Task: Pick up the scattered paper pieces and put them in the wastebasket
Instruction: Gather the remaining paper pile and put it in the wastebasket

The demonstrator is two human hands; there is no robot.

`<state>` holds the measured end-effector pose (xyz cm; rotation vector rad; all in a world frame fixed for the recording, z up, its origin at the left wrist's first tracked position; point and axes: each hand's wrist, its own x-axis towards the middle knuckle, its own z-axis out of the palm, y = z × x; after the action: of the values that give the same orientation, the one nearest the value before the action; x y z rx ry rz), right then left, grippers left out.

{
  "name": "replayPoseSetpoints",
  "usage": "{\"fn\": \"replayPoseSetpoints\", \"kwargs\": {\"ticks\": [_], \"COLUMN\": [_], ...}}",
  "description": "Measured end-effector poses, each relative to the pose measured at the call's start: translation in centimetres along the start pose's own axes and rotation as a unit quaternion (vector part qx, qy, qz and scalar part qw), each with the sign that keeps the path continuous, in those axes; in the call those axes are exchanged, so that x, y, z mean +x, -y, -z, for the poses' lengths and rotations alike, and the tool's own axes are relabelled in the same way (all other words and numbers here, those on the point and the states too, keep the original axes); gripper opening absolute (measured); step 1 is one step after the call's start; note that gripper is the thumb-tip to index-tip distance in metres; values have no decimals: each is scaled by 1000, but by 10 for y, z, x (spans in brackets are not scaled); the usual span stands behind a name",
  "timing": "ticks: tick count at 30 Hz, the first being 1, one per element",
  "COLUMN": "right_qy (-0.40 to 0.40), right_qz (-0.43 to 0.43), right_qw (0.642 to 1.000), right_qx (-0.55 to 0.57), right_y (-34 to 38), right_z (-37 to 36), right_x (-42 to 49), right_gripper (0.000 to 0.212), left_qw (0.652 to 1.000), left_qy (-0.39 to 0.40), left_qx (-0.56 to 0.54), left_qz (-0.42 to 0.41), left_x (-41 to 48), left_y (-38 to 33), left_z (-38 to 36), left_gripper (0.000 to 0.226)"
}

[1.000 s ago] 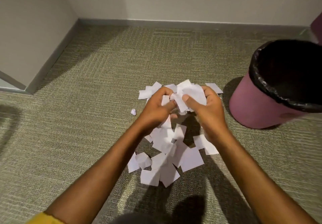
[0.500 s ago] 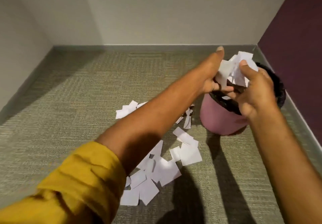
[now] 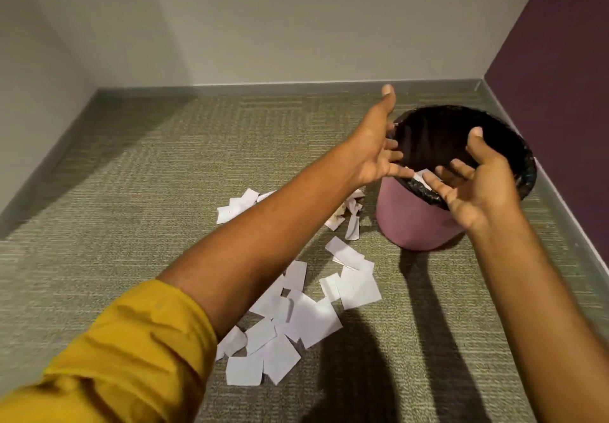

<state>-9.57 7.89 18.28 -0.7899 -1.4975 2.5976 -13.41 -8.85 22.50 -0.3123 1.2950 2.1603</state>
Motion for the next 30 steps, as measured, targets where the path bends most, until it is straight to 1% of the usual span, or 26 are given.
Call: {"fn": "replayPoseSetpoints", "kwargs": {"ticks": [3,6,9,11,13,15,17,18,20,21,22,23,24,25,26,27,28,29,30], "right_qy": [23,59,108,141,145,135,118,108,99,95,90,89,87,83,74,64,57,54,51], "right_qz": [31,44,34,18,-6,-33,-55,-61,-69,-60,-41,-27,-19,-17,-9,15,44,71,89], "right_qw": [999,997,993,989,986,983,975,969,951,932,896,843,783,729,686,656,639,633,635], "right_qx": [-4,-5,-17,-42,-79,-122,-183,-216,-286,-346,-433,-530,-615,-679,-723,-752,-766,-769,-765], "right_y": [-9,-25,-47,-65,-85,-107,-128,-140,-166,-181,-195,-208,-220,-230,-237,-243,-249,-253,-257], "right_z": [-5,-15,-23,-23,-19,-10,0,7,25,37,48,59,69,78,84,89,93,95,96], "right_x": [-10,-26,-40,-44,-43,-40,-37,-33,-28,-23,-18,-15,-12,-12,-15,-20,-25,-30,-33], "right_gripper": [65,57,41,35,31,26,32,36,41,44,50,59,70,81,89,95,98,99,99], "left_qw": [1000,999,998,997,993,985,972,959,916,888,860,829,794,755,718,686,660,640,619], "left_qy": [-4,-29,-51,-70,-104,-133,-142,-142,-139,-129,-119,-107,-93,-79,-64,-49,-35,-27,-21], "left_qx": [2,7,11,26,54,107,187,241,375,439,496,550,601,650,692,725,747,763,778], "left_qz": [-21,-38,-40,-30,-12,12,33,41,39,30,18,1,-14,-27,-37,-48,-65,-85,-107], "left_x": [-4,-18,-31,-35,-31,-18,-4,2,15,21,27,32,39,43,48,51,54,55,56], "left_y": [1,6,21,34,50,70,92,103,125,137,148,157,167,175,183,190,196,201,205], "left_z": [32,65,98,118,135,153,165,169,176,179,182,184,187,188,189,190,190,190,190], "left_gripper": [93,90,89,87,82,75,62,52,37,38,45,51,55,58,60,61,61,57,52]}}
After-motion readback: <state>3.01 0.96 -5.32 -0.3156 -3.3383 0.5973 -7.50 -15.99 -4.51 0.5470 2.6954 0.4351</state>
